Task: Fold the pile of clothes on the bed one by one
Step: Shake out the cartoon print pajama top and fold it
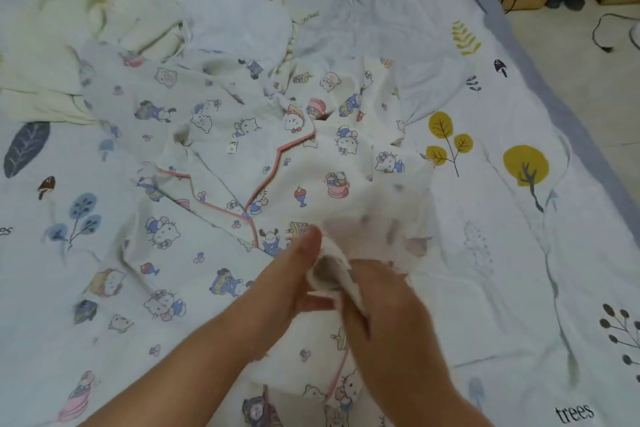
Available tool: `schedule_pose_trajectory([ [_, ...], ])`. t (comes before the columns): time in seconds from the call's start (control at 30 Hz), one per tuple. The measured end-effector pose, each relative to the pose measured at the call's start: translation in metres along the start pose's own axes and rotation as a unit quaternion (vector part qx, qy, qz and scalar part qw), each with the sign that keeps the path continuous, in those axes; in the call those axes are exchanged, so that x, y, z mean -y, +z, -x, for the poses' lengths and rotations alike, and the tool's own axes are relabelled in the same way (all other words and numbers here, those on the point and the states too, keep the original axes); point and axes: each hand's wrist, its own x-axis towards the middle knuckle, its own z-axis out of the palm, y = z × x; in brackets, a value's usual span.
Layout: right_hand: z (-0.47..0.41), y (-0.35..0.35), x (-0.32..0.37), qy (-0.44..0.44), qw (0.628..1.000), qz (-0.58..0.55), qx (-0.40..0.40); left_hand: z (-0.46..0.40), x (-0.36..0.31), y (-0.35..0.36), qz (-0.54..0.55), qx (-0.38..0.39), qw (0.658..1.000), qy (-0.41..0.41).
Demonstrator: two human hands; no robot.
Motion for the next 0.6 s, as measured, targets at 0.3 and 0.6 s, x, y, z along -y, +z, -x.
schedule_pose_trajectory([
  [0.3, 0.001, 0.037, 0.022, -0.056, 0.982, -0.081, 0.162, 0.063, 0.001, -0.093, -0.057, -0.275, 0.959, -0.037],
  [0.6, -0.09, 0.036, -0.054, 0.17, 0.985, -0.013, -0.012, 0.086, 0.06, -0.155, -0.316, -0.419, 0.834, -0.17],
])
